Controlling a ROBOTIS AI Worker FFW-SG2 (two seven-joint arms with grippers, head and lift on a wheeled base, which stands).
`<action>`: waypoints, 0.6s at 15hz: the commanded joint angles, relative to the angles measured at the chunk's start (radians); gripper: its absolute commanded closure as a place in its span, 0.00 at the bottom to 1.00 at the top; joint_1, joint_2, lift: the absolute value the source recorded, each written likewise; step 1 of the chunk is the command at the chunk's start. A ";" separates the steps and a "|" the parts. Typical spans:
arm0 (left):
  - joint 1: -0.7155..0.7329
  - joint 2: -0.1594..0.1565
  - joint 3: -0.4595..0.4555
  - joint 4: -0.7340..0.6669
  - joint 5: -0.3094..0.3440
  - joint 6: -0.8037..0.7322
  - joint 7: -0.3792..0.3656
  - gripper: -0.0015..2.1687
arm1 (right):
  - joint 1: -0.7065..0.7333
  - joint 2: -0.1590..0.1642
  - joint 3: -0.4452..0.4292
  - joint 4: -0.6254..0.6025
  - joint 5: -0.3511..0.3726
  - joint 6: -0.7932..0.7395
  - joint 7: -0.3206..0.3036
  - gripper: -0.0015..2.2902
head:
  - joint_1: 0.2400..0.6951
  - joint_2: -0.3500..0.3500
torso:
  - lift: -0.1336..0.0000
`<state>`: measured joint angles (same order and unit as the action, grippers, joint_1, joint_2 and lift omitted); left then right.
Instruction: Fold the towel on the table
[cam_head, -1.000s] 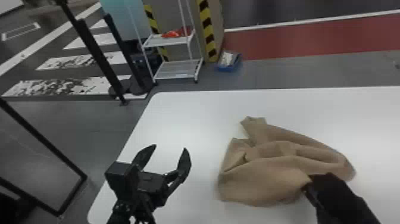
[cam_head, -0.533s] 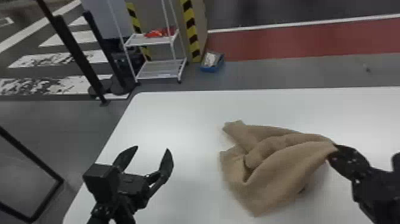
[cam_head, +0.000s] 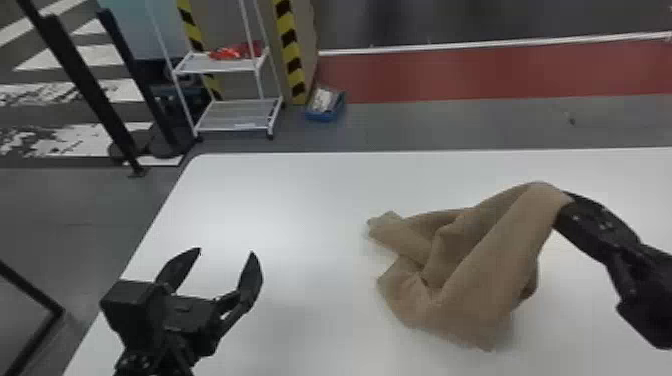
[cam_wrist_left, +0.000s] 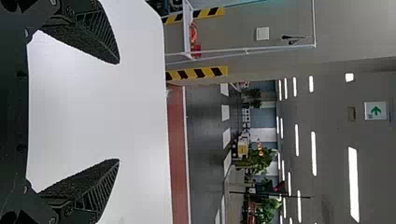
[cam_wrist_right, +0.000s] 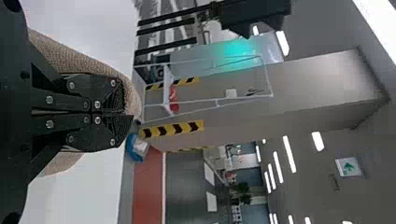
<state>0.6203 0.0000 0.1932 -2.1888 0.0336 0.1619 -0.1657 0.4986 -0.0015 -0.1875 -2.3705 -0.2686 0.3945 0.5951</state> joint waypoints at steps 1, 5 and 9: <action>0.002 -0.003 -0.003 0.001 0.000 0.000 0.000 0.07 | -0.003 0.002 -0.017 0.056 -0.161 -0.134 0.051 0.99 | 1.00 0.74 | 0.07; 0.007 -0.003 -0.005 0.001 0.000 0.000 -0.002 0.07 | -0.028 0.002 0.000 0.157 -0.409 -0.328 0.157 0.99 | 1.00 0.74 | 0.07; 0.009 -0.003 -0.006 0.001 0.000 0.000 -0.005 0.07 | -0.025 0.002 -0.001 0.148 -0.235 -0.475 0.048 0.99 | 1.00 0.70 | 0.07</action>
<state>0.6298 0.0000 0.1873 -2.1874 0.0336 0.1619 -0.1709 0.4724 -0.0015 -0.1874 -2.2194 -0.5916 -0.0237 0.6684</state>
